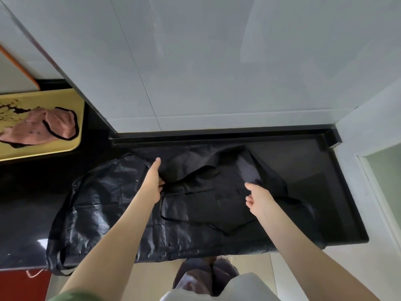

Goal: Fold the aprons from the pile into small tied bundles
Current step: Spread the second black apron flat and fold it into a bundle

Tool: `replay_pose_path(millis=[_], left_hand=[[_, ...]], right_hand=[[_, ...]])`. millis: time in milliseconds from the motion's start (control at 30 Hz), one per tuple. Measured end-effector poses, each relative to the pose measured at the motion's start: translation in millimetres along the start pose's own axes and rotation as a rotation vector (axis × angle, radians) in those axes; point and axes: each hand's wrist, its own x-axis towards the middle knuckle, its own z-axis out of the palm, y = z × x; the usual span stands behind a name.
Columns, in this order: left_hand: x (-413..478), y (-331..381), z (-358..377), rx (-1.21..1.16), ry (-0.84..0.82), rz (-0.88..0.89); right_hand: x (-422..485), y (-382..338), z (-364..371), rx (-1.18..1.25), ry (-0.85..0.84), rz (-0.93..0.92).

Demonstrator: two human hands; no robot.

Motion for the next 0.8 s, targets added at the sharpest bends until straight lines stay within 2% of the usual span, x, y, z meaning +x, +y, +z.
replay_pose_path(millis=[133, 233, 367, 467, 533, 600, 733, 800], left_hand=[[2, -2, 12, 0.079, 0.116, 0.0], [0, -3, 18, 0.184, 0.181, 0.019], [1, 5, 16, 0.219, 0.214, 0.04], [0, 6, 10, 0.245, 0.223, 0.014], [2, 8, 5, 0.247, 0.215, -0.023], [4, 11, 1, 0.21, 0.187, -0.04], [11, 10, 3, 0.102, 0.222, -0.018], [12, 6, 4, 0.226, 0.335, 0.059]], right_hand=[[-8, 7, 13, 0.058, -0.085, 0.032], [4, -1, 16, 0.124, -0.023, -0.025], [14, -38, 0, 0.249, 0.017, -0.338], [29, -78, -37, 0.227, 0.088, -0.562], [40, -104, -62, 0.165, 0.043, -0.606], [52, -124, -80, 0.001, -0.002, -0.621], [66, -136, -93, -0.427, 0.127, -0.699], [67, -131, -89, -0.595, 0.249, -0.736]])
